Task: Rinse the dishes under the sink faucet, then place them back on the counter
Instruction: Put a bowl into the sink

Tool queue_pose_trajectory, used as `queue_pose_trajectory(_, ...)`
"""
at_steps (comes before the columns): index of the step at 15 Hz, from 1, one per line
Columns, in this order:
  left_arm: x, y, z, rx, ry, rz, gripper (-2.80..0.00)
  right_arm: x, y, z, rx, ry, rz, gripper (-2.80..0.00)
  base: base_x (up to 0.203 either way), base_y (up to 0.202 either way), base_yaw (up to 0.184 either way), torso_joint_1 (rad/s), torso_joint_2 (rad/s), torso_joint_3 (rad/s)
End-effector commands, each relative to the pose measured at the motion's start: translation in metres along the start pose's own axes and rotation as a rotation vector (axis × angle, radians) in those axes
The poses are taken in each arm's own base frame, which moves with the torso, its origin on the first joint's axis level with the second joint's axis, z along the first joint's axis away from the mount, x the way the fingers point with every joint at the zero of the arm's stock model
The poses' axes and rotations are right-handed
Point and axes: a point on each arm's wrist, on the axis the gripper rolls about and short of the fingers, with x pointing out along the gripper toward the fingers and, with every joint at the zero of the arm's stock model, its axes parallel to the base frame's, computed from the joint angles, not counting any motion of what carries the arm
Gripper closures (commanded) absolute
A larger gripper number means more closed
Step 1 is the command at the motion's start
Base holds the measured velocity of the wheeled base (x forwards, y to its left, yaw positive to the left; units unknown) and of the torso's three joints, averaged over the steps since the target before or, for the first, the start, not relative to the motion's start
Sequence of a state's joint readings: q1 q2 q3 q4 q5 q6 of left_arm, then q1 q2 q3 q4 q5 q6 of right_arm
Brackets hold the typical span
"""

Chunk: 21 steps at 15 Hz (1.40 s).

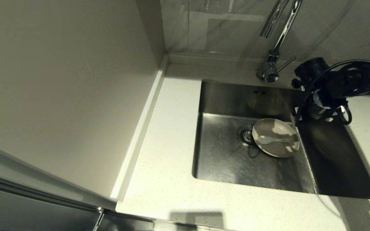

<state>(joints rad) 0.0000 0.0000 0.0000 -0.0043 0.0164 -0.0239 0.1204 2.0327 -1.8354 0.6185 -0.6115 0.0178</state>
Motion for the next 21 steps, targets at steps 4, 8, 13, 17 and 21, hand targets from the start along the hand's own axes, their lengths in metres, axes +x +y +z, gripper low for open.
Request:
queue_pose_trajectory(4, 0.000, 0.000, 0.000, -0.001, -0.003, 0.000, 0.00, -0.075, -0.051, 0.016, 0.189, -0.113, 0.028, -2.80, 0.000, 0.000, 0.000, 0.000, 0.00, 0.000)
queue_pose_trajectory(8, 0.000, 0.000, 0.000, -0.001, -0.003, 0.000, 0.00, -0.109, -0.076, -0.014, 0.168, 0.072, -0.024, 0.00, 0.000, 0.000, 0.000, 0.000, 0.00, 0.000)
queue_pose_trajectory(13, 0.000, 0.000, 0.000, -0.001, -0.003, 0.000, 0.00, -0.134, -0.091, -0.028, 0.181, 0.100, -0.044, 0.00, 0.000, 0.000, 0.000, 0.000, 0.00, 0.000)
queue_pose_trajectory(17, 0.000, 0.000, 0.000, -0.001, -0.003, 0.000, 0.00, -0.147, -0.095, -0.047, 0.073, 0.203, -0.093, 0.00, 0.000, 0.000, 0.000, 0.000, 0.00, 0.000)
queue_pose_trajectory(21, 0.000, 0.000, 0.000, -0.001, -0.005, 0.000, 0.00, -0.153, -0.090, -0.053, 0.093, 0.252, -0.097, 0.00, 0.000, 0.000, 0.000, 0.000, 0.00, 0.000)
